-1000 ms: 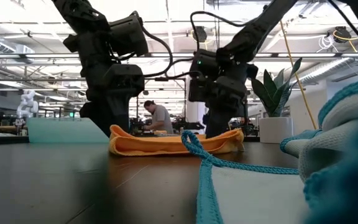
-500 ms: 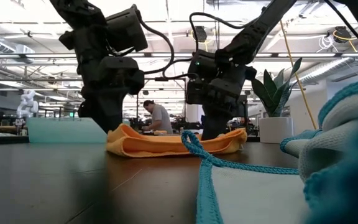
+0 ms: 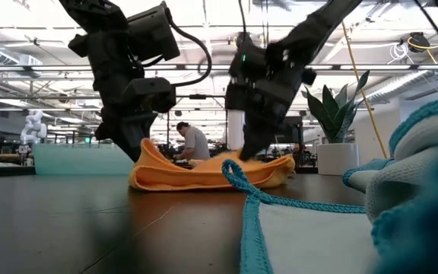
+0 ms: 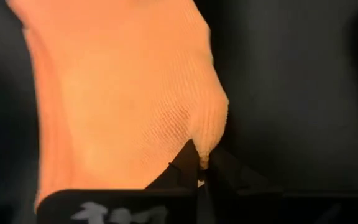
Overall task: Fold microfiber towels
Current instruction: Stack the folded orange microfiber towel on top of the folded gray microfiber towel
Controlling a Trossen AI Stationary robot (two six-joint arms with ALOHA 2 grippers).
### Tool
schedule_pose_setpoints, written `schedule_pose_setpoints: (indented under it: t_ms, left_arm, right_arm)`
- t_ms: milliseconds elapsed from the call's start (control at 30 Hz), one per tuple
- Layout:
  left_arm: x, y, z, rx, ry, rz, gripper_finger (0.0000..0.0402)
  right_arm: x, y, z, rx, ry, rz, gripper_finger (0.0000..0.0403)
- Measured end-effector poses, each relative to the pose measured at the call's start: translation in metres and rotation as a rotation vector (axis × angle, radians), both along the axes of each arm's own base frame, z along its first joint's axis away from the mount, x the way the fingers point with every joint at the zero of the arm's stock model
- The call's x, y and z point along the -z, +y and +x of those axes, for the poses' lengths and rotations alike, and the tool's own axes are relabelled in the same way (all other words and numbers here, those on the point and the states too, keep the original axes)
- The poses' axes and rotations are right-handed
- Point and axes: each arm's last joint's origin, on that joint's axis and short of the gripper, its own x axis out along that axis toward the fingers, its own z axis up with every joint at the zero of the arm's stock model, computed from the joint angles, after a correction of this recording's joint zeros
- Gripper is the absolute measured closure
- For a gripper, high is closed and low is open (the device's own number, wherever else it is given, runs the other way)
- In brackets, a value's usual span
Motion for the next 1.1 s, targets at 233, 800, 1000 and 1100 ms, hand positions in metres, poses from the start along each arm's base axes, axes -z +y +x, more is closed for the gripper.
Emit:
schedule_pose_setpoints:
  t_ms: [233, 800, 1000, 1100]
  left_arm:
    - [-0.006, 0.015, 0.003, -0.004, 0.011, 0.037, 0.04]
    - [-0.112, 0.094, 0.029, 0.081, -0.047, 0.32, 0.0401]
    - [-0.112, 0.119, 0.022, 0.04, -0.049, 0.336, 0.0401]
    - [-0.114, 0.13, 0.022, 0.027, -0.095, 0.34, 0.0401]
  right_arm:
    - [-0.039, 0.008, -0.01, 0.04, -0.059, -0.114, 0.0401]
    - [-0.082, -0.028, -0.043, 0.215, -0.093, -0.266, 0.0402]
    - [-0.113, -0.055, -0.073, 0.334, -0.147, -0.313, 0.0402]
    - [-0.112, -0.065, -0.081, 0.359, -0.124, -0.292, 0.0403]
